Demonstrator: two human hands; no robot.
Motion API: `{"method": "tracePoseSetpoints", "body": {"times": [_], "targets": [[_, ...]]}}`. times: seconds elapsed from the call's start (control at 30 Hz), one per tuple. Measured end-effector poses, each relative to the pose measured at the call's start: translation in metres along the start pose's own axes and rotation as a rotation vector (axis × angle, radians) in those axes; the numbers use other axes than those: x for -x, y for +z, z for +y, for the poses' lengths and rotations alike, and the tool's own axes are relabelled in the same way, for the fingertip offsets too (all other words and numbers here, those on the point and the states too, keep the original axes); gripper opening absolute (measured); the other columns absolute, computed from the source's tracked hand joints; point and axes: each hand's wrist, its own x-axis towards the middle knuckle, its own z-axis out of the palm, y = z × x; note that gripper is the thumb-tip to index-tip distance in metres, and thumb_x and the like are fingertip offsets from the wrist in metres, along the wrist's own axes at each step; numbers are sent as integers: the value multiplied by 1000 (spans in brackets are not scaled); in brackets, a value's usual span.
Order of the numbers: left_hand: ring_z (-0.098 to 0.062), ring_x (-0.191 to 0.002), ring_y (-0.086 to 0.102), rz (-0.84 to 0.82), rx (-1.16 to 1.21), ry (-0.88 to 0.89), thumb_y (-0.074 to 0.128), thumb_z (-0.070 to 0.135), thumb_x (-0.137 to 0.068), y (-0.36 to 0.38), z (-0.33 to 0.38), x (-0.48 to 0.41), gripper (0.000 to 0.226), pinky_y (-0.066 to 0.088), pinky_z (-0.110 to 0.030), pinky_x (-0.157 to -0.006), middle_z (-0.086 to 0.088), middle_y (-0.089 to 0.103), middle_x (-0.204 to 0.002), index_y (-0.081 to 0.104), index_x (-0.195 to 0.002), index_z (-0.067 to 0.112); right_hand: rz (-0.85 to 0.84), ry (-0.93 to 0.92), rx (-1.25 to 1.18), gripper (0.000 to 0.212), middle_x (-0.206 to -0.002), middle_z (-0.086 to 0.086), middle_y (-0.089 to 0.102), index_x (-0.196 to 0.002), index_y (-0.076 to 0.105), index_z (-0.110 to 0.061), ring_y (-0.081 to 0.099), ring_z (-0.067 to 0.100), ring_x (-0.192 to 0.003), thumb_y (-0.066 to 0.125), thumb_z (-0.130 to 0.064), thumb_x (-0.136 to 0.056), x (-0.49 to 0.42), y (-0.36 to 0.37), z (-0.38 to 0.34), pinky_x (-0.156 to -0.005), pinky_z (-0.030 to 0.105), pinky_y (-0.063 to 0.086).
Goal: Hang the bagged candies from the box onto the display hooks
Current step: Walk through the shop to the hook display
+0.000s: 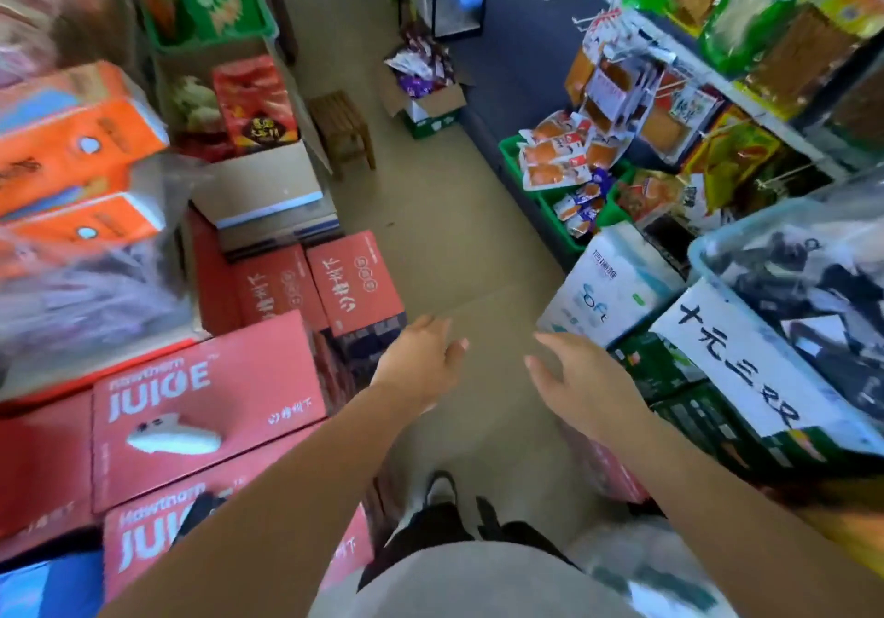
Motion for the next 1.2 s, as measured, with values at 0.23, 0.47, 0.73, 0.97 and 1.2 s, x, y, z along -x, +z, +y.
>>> {"method": "tracePoseSetpoints", "body": {"times": [0.23,0.47,0.73,0.97,1.2], "targets": [[-37,-112,60,-21,24,-88,49,39,-101,-32,12,-113,39,51,-42,-92,-14,60,-120,58,-124,9,-13,-8,-38,49,-140,-1,63,-140,60,-19,56,19,-132,57,-45,-98,-126,-38,19,-110,42,46],[-35,-123,57,61,91,-186,51,37,-98,-58,49,-242,50,49,-40,-100,-14,59,-132,52,-140,10,-47,-81,-3,47,-144,1,60,-141,60,-17,52,21,-137,56,-41,-101,-278,-89,50,-112,38,42],[-34,-120,60,200,139,-279,58,29,-99,-119,44,-352,46,49,-39,-99,-16,61,-130,54,-139,7,-146,-199,50,48,-142,0,62,-139,61,-20,57,20,-132,55,-46,-99,-431,-140,37,-109,43,47],[-30,-128,55,301,152,-336,56,33,-99,-184,-8,-478,51,44,-33,-104,-12,54,-140,50,-144,9,-185,-265,104,49,-139,0,65,-141,60,-22,61,21,-128,53,-48,-99,-586,-151,-21,-106,44,50],[-27,-125,55,210,162,-343,51,37,-101,-262,-48,-604,51,50,-39,-101,-7,52,-139,46,-145,12,-223,-226,103,50,-140,-1,64,-144,55,-24,61,17,-127,53,-48,-100,-723,-173,-81,-103,40,53]]}}
